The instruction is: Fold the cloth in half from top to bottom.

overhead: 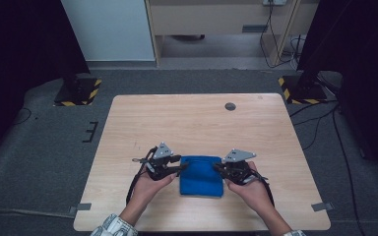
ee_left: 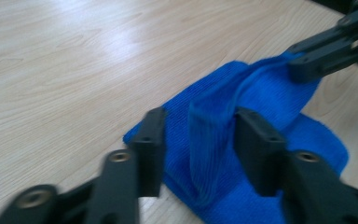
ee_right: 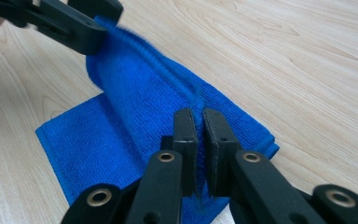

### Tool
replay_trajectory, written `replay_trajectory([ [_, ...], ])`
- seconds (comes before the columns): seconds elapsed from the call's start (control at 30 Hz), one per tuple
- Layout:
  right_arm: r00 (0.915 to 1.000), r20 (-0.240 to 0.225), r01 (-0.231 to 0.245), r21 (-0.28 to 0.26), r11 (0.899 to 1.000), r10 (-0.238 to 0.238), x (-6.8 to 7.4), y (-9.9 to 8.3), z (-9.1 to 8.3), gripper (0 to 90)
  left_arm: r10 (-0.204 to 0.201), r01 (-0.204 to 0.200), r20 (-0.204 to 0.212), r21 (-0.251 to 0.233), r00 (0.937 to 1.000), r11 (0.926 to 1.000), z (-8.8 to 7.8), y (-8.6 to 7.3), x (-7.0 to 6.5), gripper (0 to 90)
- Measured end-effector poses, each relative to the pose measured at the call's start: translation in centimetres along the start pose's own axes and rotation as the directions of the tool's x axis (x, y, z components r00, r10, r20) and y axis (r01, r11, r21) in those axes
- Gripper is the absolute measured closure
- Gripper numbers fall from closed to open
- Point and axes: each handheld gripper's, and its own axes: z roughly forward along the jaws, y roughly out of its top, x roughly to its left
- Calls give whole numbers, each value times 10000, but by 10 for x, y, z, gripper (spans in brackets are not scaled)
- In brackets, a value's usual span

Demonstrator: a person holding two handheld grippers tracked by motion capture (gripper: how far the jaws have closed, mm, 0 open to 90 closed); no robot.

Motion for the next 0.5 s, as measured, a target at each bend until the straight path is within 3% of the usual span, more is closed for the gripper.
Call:
replay_trajectory([
  [0.07,10000,-2,43,28,10000,-43,0,0,0,846,-84,85,27,-231,10000,9997,-3,0,0,397],
  [0.17,10000,-23,61,26,10000,-61,0,-1,-1,846,-186,183,-57,-526,9998,9985,-6,1,1,355],
  [0.2,10000,-26,96,17,10000,-96,2,0,-2,846,-306,281,-310,-782,9991,9965,-8,1,4,342],
  [0.23,9999,-16,113,-10,9999,-113,2,0,-2,846,-306,281,-310,-782,9991,9965,-8,1,4,325],
  [0.27,9999,-13,168,-1,9999,-168,3,0,-3,846,-625,566,-589,-970,9963,9937,-9,1,10,311],
  [0.4,9997,-71,226,7,9997,-226,4,0,-4,845,-1033,937,-1063,-915,9890,9914,-6,-2,21,268],
  [0.47,9996,-64,265,83,9996,-265,4,-1,-3,844,-1479,1408,-1124,-687,9826,9877,3,-5,30,252],
  [0.5,9996,-64,265,83,9996,-265,4,-1,-3,844,-1479,1408,-1124,-687,9826,9877,3,-5,30,251],
])
